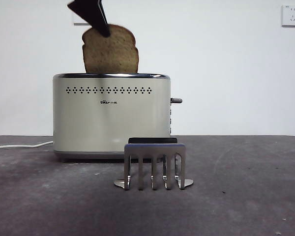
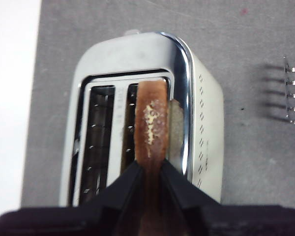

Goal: Pick up a slice of bread from the rack,put the bread on the toaster,press the button

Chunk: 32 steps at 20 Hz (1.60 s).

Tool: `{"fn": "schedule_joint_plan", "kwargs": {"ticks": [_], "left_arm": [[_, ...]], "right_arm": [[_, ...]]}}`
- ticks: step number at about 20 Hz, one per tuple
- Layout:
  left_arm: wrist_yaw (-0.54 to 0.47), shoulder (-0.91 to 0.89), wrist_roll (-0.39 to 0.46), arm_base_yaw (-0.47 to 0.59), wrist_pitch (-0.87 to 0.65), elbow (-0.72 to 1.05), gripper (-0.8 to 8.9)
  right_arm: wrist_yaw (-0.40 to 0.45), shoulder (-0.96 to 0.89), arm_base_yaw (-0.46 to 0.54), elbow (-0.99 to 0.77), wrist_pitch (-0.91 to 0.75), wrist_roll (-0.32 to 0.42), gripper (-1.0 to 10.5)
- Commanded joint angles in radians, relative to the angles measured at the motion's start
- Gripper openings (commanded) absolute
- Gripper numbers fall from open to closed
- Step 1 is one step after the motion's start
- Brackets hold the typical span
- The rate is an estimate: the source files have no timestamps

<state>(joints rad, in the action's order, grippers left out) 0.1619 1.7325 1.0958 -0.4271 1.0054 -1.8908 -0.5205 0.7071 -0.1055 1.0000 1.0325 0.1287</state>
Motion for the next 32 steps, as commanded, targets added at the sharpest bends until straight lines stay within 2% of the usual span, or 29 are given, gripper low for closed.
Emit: {"fn": "schedule_joint_plan", "kwargs": {"ticks": [1, 4, 5, 8, 9, 13, 16, 18, 20, 21, 24, 27, 29, 31, 32], "left_arm": [[0.000, 0.043, 0.004, 0.018, -0.023, 0.002, -0.08], [0.020, 0.070, -0.001, 0.025, -0.051, 0.002, 0.02], [0.035, 0.072, -0.008, 0.028, -0.058, 0.002, 0.40], [0.049, 0.072, -0.088, 0.029, -0.097, 0.002, 3.69], [0.049, 0.071, -0.109, 0.029, -0.103, 0.002, 3.84], [0.045, 0.069, -0.200, 0.029, -0.120, 0.002, 3.84], [-0.013, 0.052, -0.323, 0.029, -0.129, 0.001, 3.84], [-0.031, 0.022, -0.441, 0.029, -0.123, 0.001, 3.85], [-0.030, -0.023, -0.600, 0.029, -0.113, 0.001, 3.85], [-0.026, -0.053, -0.701, 0.030, -0.100, 0.001, 3.84], [-0.007, -0.137, -0.861, 0.030, -0.037, 0.001, 3.83], [0.066, -0.219, -0.884, 0.029, 0.055, 0.001, 3.82], [0.098, -0.268, -0.887, 0.029, 0.111, 0.001, 3.81], [0.103, -0.311, -0.889, 0.029, 0.156, 0.001, 3.77], [0.103, -0.328, -0.891, 0.029, 0.172, 0.001, 3.77]], "right_arm": [[0.002, 0.000, -0.002, 0.002, -0.002, 0.011, -0.1], [0.003, 0.002, -0.002, 0.002, -0.002, 0.012, -0.1], [0.003, 0.003, -0.002, 0.002, -0.002, 0.012, -0.1], [0.002, 0.012, -0.002, 0.002, -0.003, 0.013, -0.1], [0.002, 0.017, -0.002, 0.002, -0.003, 0.016, -0.1], [0.002, 0.022, -0.002, 0.002, -0.003, 0.019, -0.1], [0.002, 0.038, -0.002, 0.002, -0.017, 0.019, -0.1], [0.000, 0.059, -0.002, 0.002, -0.051, 0.019, -0.1], [-0.005, 0.093, -0.002, 0.002, -0.114, 0.013, -0.1], [-0.005, 0.120, -0.002, 0.002, -0.158, -0.006, -0.1], [-0.013, 0.206, -0.002, 0.002, -0.304, -0.074, -0.1], [-0.137, 0.318, -0.002, 0.003, -0.515, -0.178, -0.1], [-0.163, 0.407, -0.004, 0.015, -0.656, -0.266, -0.1], [-0.162, 0.497, -0.025, 0.043, -0.745, -0.319, -0.1], [-0.161, 0.544, -0.034, 0.066, -0.769, -0.323, -0.1]]}}
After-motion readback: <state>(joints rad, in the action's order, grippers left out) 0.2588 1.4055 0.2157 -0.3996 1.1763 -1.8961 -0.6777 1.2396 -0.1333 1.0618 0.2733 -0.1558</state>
